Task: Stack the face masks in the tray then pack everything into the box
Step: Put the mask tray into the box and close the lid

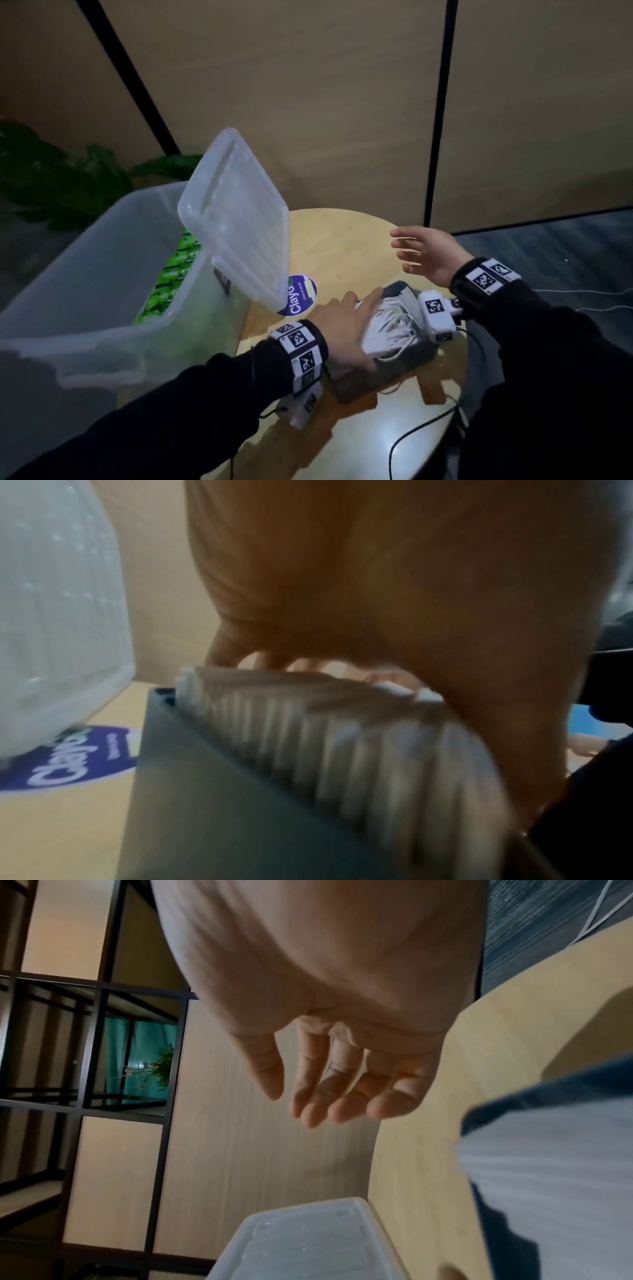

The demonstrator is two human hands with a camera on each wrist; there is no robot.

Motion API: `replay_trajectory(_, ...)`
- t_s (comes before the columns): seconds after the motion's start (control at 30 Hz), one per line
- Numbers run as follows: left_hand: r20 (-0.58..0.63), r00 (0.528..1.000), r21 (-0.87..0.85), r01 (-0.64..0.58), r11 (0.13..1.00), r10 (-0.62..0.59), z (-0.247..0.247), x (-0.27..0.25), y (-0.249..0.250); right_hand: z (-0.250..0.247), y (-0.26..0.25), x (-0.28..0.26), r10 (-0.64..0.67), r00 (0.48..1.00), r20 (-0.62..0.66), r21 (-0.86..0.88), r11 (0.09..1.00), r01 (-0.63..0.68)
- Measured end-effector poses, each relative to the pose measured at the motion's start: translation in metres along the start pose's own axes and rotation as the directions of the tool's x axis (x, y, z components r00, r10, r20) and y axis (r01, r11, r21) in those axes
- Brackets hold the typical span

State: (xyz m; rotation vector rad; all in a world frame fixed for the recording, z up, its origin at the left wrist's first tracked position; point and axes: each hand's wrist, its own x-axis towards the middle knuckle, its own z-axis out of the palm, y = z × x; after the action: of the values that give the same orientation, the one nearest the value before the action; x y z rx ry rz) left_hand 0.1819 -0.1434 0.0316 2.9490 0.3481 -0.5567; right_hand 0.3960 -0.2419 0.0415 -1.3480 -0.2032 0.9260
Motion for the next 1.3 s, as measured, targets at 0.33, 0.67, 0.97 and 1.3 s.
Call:
replay_trajectory(0.33, -0.537, 0.815, -0.192, 0.132, 0.972, -0.217, -0.185, -0.155, -0.058, 0.053, -0.022, -0.014, -0.456, 0.888, -0.056, -0.122, 0.886, 0.447)
replay_trajectory(0.67, -0.613, 0.498, -0.269, 0.598, 0.755, -0.613, -0.279, -0.218, -0.232, 0.31, -0.03, -0.083, -0.178, 0.322, 0.93, -0.314, 0.074, 0.947)
replay_trajectory(0.97, -0.3, 0.551, -0.14, 0.782, 0.608, -0.779, -0.169, -0.138, -0.356, 0.356, 0.029, -0.074, 0.251, 0.44, 0.862, -0.326, -0.389, 0.862)
replay_trajectory(1.3, -0.026, 0.597, -0.096, 0.797, 0.596, -0.802, -0.086, -0.086, -0.383, 0.35, 0.038, -0.069, 0.14, 0.298, 0.944, -0.231, -0.365, 0.902)
